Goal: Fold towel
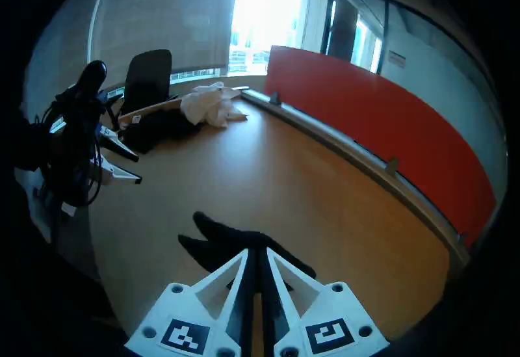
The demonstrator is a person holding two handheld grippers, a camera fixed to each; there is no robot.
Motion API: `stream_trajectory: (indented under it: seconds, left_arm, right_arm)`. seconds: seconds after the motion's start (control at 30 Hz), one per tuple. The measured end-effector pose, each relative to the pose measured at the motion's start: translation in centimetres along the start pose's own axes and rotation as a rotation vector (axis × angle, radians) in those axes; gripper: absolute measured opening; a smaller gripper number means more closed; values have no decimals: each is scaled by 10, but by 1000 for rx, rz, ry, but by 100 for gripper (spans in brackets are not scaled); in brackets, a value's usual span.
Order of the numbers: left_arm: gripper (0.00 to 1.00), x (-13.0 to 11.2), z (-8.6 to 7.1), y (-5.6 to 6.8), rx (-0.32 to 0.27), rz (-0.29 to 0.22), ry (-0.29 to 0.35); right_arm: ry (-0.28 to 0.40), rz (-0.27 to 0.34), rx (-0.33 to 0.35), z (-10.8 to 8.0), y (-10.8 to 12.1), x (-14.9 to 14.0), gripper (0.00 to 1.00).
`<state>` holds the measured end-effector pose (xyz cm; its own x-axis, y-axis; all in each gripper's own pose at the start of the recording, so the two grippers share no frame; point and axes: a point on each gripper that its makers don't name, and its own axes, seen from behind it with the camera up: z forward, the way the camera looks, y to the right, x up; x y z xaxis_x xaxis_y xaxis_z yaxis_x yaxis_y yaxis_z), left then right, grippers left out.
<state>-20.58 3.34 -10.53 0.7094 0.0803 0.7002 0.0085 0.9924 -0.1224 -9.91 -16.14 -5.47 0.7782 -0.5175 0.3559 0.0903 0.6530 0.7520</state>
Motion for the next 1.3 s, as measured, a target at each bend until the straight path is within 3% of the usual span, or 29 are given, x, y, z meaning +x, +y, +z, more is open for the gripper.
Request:
stream_trajectory:
  seconds: [0.6, 1.3]
  left_arm:
    - [98, 12, 8, 8, -23, 20, 6]
    - [99, 20, 17, 14, -30, 39, -2]
  right_arm:
    - [3, 71, -97, -25, 56, -11, 4]
    - [-27, 107, -195, -62, 133, -35, 4]
